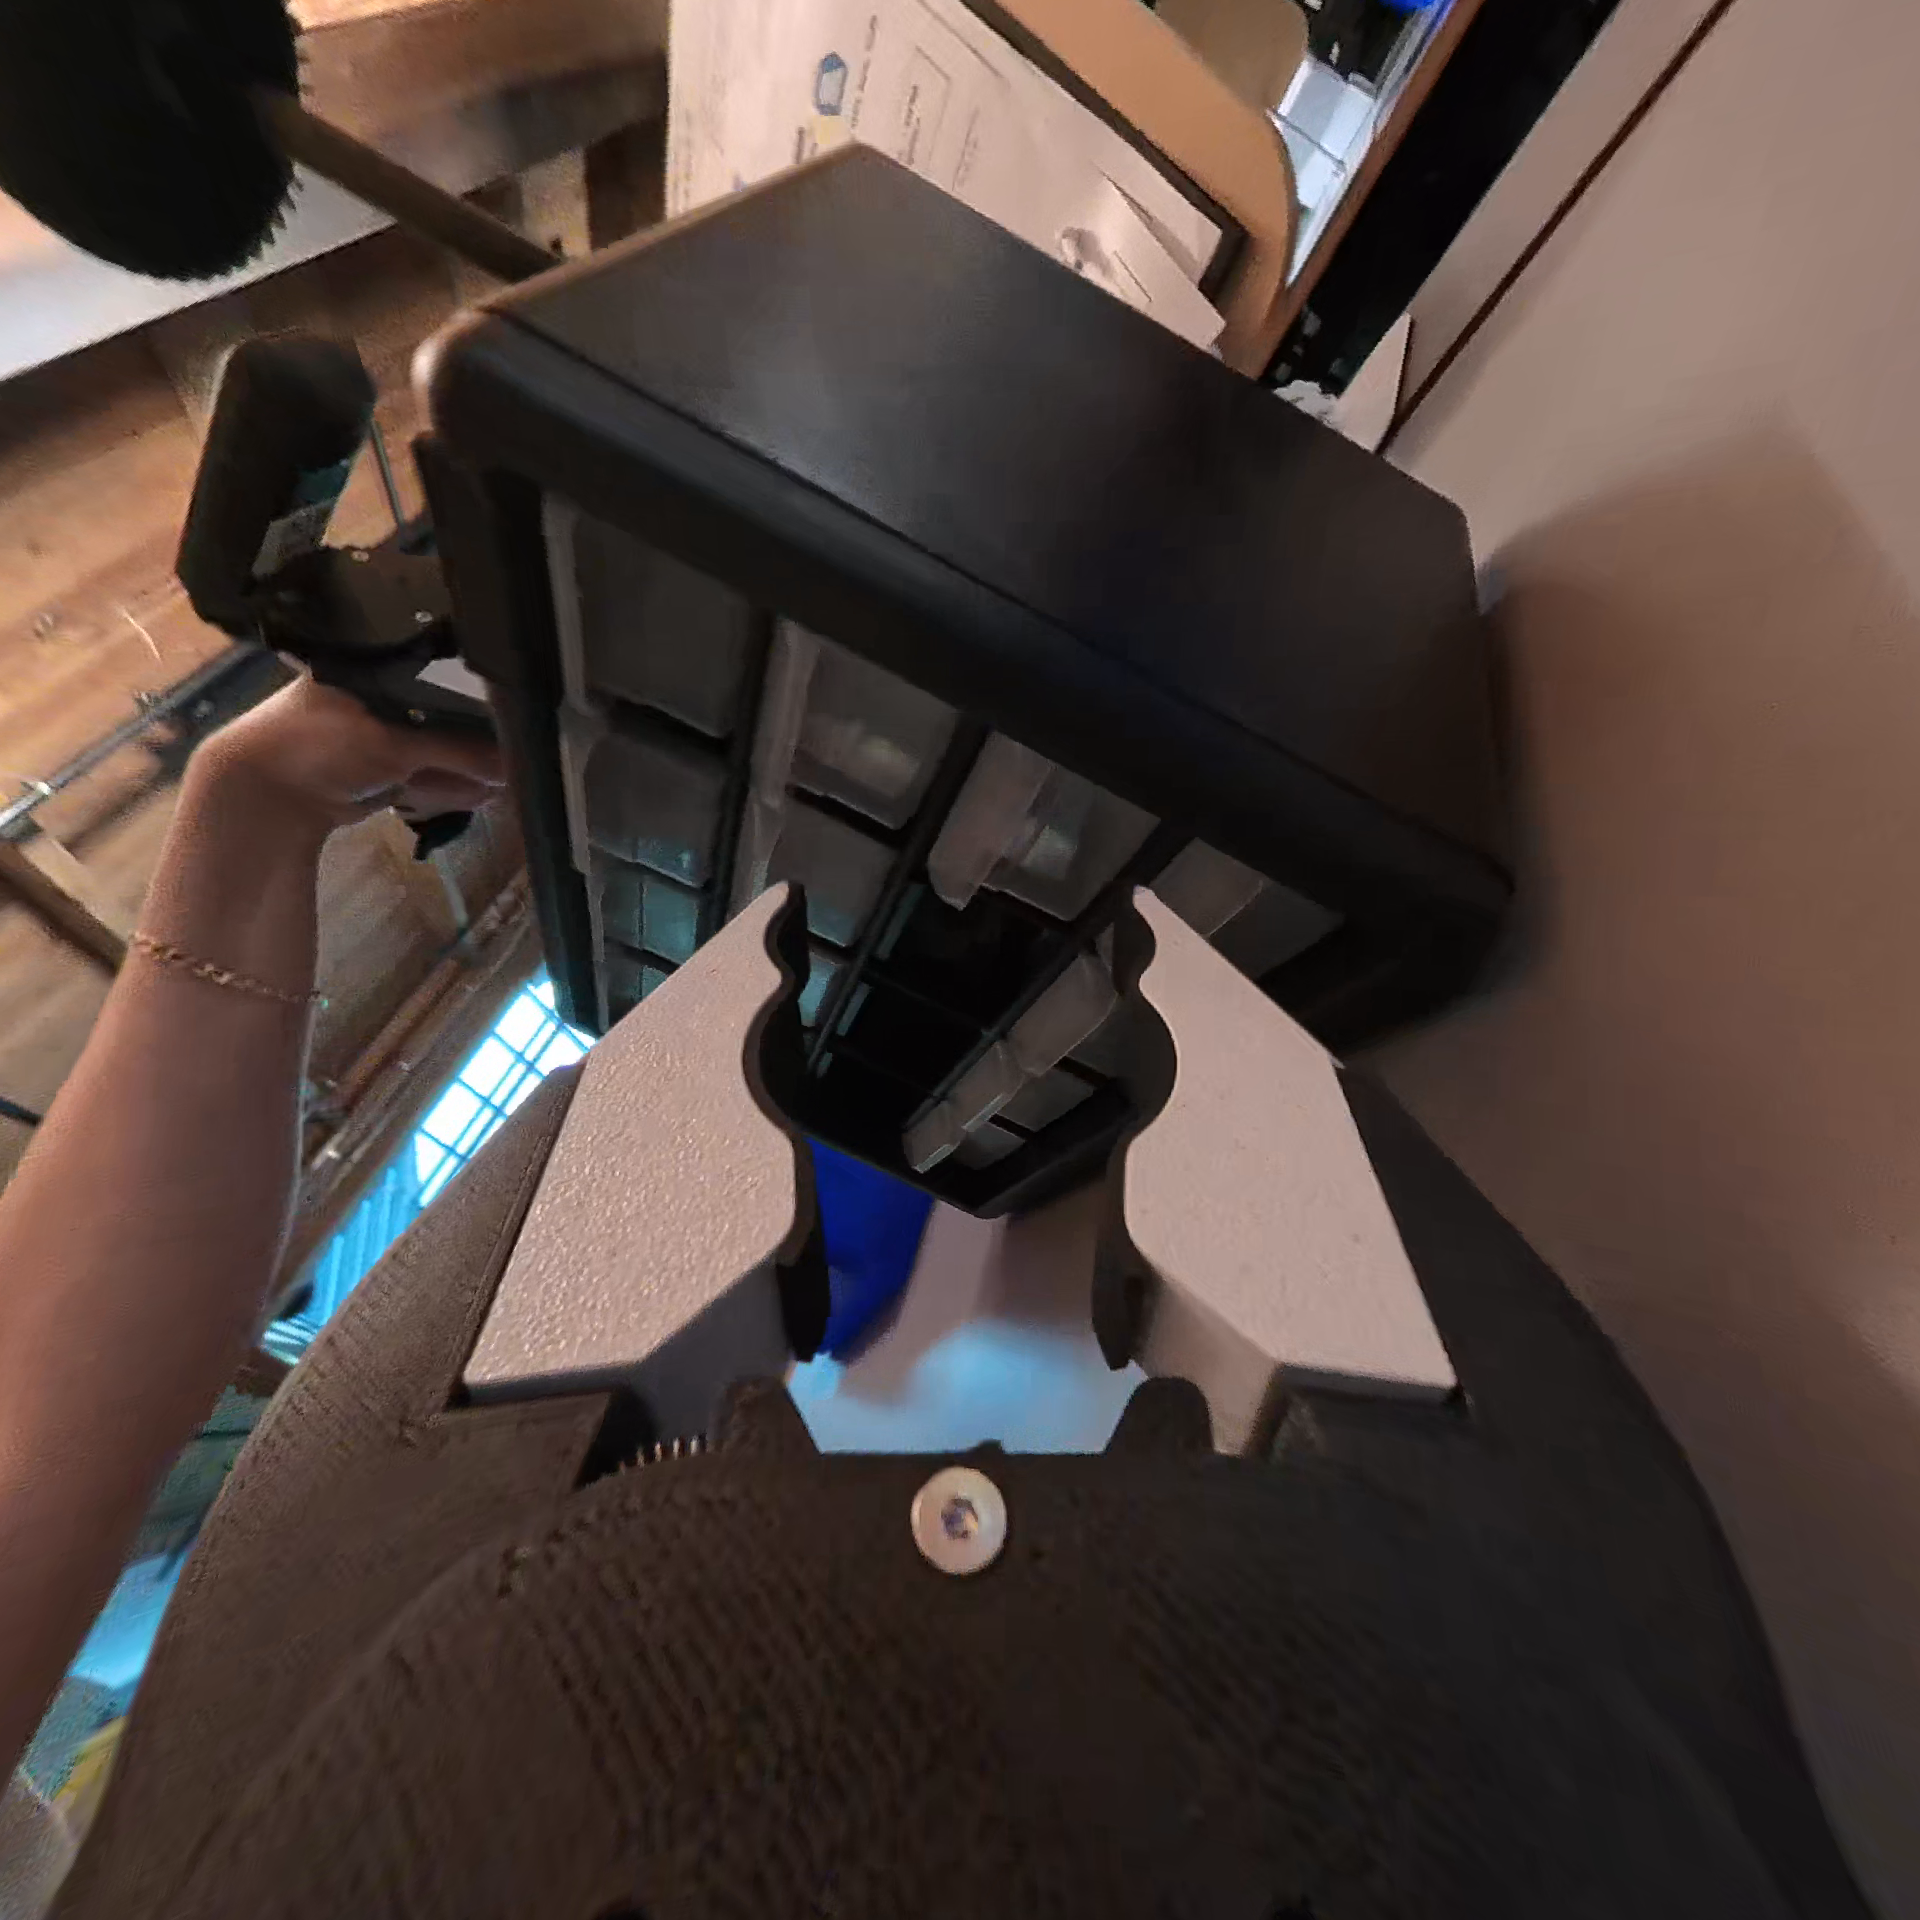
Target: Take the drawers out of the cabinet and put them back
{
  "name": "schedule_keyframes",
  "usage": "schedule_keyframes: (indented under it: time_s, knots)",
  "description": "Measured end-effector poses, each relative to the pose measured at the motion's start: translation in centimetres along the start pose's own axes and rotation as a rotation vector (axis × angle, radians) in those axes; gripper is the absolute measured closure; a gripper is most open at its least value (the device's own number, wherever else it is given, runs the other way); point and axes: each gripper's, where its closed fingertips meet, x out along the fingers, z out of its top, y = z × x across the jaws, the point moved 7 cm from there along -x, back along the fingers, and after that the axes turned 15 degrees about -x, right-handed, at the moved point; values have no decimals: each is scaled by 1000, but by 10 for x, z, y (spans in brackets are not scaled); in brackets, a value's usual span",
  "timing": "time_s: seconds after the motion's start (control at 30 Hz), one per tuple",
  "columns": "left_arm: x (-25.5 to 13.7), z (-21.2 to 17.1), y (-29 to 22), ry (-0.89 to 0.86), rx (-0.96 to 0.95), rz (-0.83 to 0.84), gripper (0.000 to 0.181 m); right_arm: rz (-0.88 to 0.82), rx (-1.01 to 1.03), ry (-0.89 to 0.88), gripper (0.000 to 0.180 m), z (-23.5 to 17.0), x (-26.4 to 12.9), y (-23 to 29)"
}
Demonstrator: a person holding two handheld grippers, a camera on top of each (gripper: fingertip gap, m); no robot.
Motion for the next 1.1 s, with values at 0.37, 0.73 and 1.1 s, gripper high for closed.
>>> schedule_keyframes:
  time_s: [0.37, 0.73, 1.1]
  knots:
    - [0, 0, 2, -3, 0, -28, 181, 47, 222, -102, 144, -8, 20, -15]
    - [0, -1, 3, -18, -7, -47, 181, 117, 293, -217, 177, -10, 20, -10]
    - [0, 2, -1, 18, 10, 12, 181, 122, 264, -275, 177, -28, -28, 15]
